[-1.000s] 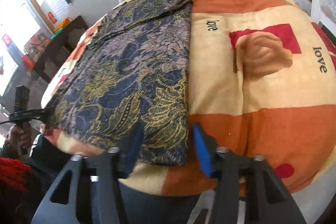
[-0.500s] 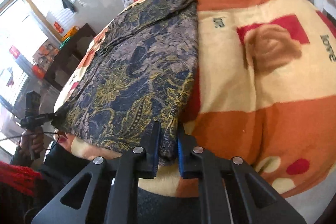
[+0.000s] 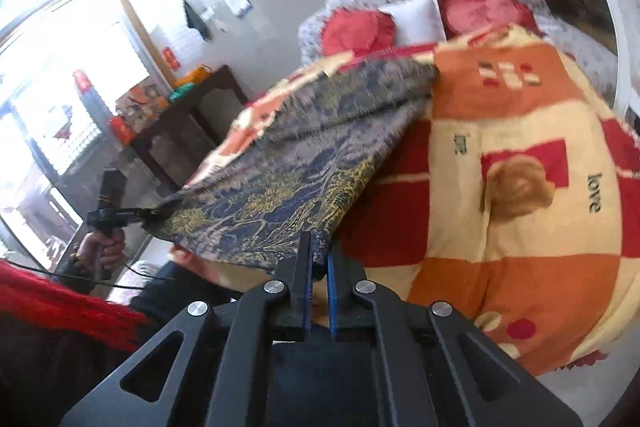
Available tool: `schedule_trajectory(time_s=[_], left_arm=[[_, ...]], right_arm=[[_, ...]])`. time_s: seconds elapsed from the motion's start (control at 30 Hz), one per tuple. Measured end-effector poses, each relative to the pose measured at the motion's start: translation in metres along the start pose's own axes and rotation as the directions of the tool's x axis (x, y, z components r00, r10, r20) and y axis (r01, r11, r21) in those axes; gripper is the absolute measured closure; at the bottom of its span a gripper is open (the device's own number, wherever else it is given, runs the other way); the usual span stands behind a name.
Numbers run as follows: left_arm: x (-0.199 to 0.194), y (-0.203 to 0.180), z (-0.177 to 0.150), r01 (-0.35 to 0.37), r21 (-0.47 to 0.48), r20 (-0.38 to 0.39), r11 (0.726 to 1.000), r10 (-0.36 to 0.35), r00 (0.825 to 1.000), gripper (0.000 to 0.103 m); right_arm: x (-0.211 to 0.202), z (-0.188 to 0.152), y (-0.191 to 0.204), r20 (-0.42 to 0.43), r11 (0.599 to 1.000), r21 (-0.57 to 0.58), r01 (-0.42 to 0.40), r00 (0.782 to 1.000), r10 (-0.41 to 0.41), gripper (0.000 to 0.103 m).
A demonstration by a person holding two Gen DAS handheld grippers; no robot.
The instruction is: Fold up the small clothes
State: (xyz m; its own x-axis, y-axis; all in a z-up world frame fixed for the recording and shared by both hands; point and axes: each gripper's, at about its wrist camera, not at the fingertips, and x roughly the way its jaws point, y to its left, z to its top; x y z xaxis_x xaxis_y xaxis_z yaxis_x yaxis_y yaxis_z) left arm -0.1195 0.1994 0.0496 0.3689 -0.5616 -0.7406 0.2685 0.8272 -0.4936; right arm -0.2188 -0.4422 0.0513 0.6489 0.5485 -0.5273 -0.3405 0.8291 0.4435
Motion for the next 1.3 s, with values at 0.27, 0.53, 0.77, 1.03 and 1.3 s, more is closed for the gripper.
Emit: schedule_trajectory(time_s=[0.27,0.53,0.77,1.03,1.3], left_arm=[[-0.056,-0.019,-0.006,0.183,0.015,0.060,0.983,-0.184,0.981,0.101],[-0.032,-0.004,0.046,0.155,-0.074,0.116,0.985,-0.146,0.982,0.100],[0.037,0.026,0.114,0.125,-0.182,0.126,0.975,-0.103,0.987,0.101],[0.124,0.061,0.197,0.102,-0.292,0.128,0.951,-0.067,0.989,0.101],[0.186,0.074,0.274,0.010,-0.274,0.106,0.962,0.020,0.994,0.100]], right_arm=[[-0.051,0.004,0.020,0.037,0.998,-0.049,-0.043,0.998,0.045,0.084],[-0.046,0.024,0.012,0.104,0.999,-0.030,-0.044,0.993,0.047,0.084],[0.025,0.060,-0.036,0.123,0.993,0.113,0.028,0.992,-0.042,0.084],[0.111,0.125,-0.098,0.145,0.969,0.220,0.111,0.979,-0.144,0.084],[0.186,0.180,-0.151,0.103,0.944,0.275,0.180,0.971,-0.215,0.084]])
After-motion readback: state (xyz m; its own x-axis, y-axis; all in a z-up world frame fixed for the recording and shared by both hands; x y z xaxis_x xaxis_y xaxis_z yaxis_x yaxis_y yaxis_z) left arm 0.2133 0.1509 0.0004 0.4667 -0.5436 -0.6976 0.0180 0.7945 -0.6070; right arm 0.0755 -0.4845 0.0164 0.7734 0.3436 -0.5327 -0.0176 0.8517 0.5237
